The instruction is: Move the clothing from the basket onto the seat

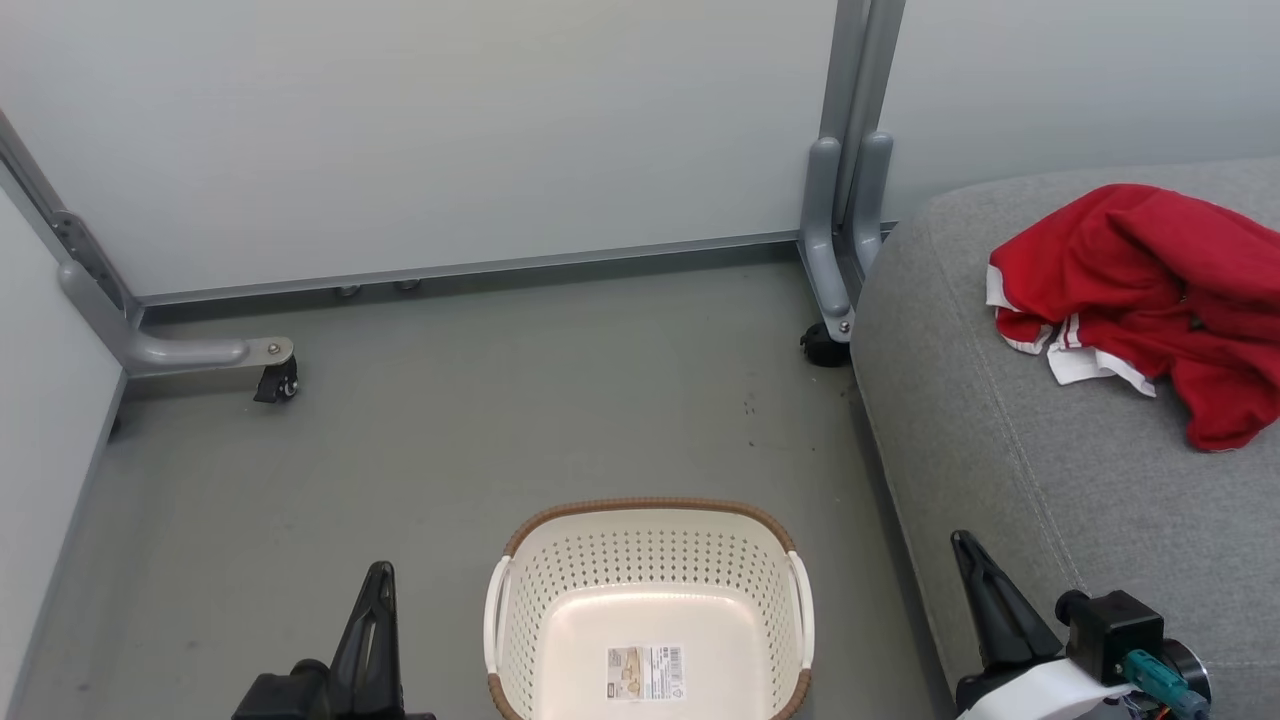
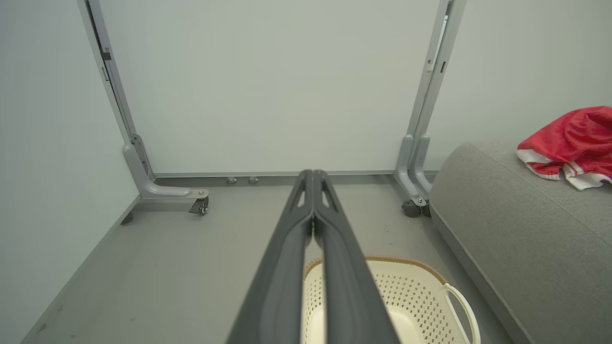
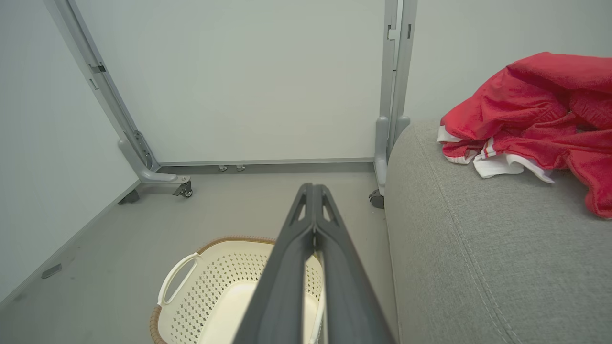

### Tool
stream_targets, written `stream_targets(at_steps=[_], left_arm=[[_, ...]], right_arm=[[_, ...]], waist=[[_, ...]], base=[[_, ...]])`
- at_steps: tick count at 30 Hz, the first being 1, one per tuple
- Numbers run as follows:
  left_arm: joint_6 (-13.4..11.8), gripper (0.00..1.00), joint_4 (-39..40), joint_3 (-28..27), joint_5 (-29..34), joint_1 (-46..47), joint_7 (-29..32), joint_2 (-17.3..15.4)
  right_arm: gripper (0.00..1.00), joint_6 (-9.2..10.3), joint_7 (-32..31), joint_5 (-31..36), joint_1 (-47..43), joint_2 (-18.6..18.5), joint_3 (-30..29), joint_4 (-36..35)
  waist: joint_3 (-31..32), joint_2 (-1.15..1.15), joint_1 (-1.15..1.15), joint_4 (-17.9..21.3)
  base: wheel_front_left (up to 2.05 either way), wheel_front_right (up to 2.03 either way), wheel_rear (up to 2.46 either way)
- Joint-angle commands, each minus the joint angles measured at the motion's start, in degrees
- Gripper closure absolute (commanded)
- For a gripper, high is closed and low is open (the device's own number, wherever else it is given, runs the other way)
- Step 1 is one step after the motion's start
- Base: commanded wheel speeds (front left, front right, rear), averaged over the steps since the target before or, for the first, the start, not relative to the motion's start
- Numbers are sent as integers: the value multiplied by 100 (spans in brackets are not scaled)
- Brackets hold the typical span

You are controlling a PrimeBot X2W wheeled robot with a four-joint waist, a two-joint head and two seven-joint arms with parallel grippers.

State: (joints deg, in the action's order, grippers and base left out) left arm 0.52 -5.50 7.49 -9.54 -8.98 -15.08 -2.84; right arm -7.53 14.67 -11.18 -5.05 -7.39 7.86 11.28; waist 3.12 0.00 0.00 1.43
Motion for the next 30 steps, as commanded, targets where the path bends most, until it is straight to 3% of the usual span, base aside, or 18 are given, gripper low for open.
stream_targets(at_steps=[1,30], left_arm=[[19,100,88,-29,-280,39,52,-15],[270,100,-280,-334,-3282,608,655,-157]], right_arm=[[100,0,-37,-279,51,-1,-42,-83],[100,2,-664,-3185,456,47,-400,41]], waist=[[-5,0,0,-3],[-81,0,0,-36]], base=[[0,0,0],[0,0,0]])
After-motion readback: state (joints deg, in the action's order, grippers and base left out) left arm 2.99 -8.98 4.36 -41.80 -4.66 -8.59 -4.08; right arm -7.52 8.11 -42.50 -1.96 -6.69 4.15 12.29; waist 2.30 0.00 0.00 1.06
